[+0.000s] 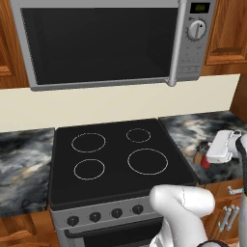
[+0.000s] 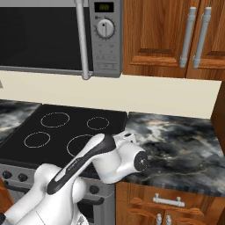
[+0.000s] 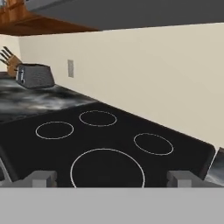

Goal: Take 2 condiments from the cabinet and move them on the counter near the stove.Make sure the condiments are lined up with each other, next to each other.

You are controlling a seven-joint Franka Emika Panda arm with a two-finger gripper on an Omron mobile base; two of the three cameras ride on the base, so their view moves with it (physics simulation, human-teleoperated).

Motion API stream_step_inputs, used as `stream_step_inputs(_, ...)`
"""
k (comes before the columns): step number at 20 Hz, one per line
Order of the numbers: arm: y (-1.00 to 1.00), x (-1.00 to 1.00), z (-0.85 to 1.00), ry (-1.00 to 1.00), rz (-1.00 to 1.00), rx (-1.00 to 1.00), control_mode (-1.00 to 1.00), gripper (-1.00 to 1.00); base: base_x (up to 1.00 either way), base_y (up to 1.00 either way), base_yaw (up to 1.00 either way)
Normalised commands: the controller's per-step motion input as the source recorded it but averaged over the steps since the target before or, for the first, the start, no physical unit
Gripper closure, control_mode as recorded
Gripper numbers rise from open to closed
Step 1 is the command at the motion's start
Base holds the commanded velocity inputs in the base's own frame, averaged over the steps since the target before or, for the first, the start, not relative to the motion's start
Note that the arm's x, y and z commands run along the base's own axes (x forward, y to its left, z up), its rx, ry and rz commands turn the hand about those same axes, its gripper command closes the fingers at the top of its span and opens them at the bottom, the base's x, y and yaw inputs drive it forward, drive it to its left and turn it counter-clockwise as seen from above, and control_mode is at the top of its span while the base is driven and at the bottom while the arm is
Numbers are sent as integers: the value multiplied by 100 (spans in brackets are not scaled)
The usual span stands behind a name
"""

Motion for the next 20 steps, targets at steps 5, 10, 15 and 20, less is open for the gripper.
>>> stream_step_inputs(5, 70, 0, 20, 1, -8, -9, -100, -100, 0, 0, 0)
stream_step_inputs(10, 60, 0, 30, 7, -9, -7, -100, -100, 0, 0, 0)
stream_step_inputs(15, 40, 8, 48, 19, -7, -3, -100, -100, 0, 0, 0)
stream_step_inputs(20, 29, 26, 41, 33, -3, -1, -100, -100, 0, 0, 0)
